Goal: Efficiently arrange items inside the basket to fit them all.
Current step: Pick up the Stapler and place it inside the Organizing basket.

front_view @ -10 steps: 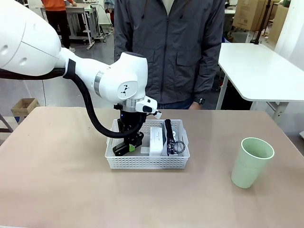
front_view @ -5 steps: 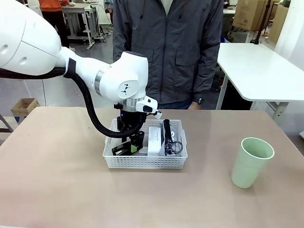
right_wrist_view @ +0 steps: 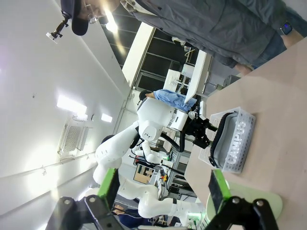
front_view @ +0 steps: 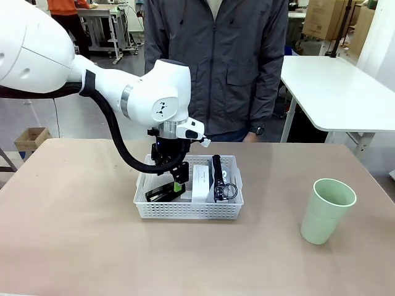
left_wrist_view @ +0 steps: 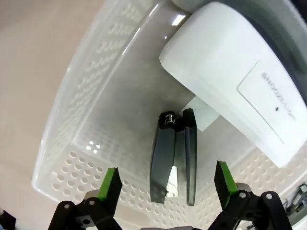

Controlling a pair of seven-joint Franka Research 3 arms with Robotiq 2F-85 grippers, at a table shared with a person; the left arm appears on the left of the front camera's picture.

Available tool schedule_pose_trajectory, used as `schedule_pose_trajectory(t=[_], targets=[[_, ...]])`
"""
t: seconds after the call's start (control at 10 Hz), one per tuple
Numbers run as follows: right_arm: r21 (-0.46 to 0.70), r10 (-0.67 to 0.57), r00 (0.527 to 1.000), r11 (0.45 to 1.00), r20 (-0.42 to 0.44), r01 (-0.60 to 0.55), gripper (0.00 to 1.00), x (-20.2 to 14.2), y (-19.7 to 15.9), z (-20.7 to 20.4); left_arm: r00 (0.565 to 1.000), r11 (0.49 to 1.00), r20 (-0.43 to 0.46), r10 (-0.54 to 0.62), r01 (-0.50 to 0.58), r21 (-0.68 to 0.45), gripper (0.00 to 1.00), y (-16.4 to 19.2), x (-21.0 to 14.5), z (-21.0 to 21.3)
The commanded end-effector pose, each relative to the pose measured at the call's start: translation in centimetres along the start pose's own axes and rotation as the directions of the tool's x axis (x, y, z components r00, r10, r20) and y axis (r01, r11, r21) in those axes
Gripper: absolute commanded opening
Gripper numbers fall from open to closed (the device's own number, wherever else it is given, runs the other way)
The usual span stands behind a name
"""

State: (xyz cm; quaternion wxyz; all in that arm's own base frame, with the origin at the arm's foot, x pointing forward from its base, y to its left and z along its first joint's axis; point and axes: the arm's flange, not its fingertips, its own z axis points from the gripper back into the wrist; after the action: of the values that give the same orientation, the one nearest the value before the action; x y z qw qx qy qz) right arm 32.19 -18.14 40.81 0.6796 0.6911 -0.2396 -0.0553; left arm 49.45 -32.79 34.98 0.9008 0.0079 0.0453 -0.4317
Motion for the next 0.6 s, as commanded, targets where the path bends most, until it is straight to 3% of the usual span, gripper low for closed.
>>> schedule_pose_trajectory(t=[0.0, 0.2, 0.3, 0.4, 0.5], targets=[[0.002, 0.011, 1.0, 1.0, -0.01, -0.011, 1.0, -0.2, 0.3, 0.1, 0.997, 0.995, 0.074, 0.02, -0.013, -0.096, 1.0, 0.3, -2.3, 3.8], [0.002, 0.011, 1.0, 1.0, -0.01, -0.011, 1.0, -0.2, 0.3, 0.1, 0.987, 0.961, 0.156, 0.045, 0.0, -0.275, 1.0, 1.7, -7.4, 10.7], [0.002, 0.011, 1.0, 1.0, -0.01, -0.011, 1.0, -0.2, 0.3, 0.1, 0.976, 0.916, 0.205, 0.068, 0.02, -0.4, 1.0, 3.2, -11.3, 14.0], [0.002, 0.011, 1.0, 1.0, -0.01, -0.011, 1.0, -0.2, 0.3, 0.1, 0.945, 0.872, 0.302, 0.126, 0.04, -0.488, 1.0, 5.7, -16.1, 16.6], [0.002, 0.011, 1.0, 1.0, -0.01, -0.011, 1.0, -0.2, 0.3, 0.1, 0.876, 0.846, 0.414, 0.248, 0.013, -0.534, 1.0, 8.4, -20.6, 18.0]])
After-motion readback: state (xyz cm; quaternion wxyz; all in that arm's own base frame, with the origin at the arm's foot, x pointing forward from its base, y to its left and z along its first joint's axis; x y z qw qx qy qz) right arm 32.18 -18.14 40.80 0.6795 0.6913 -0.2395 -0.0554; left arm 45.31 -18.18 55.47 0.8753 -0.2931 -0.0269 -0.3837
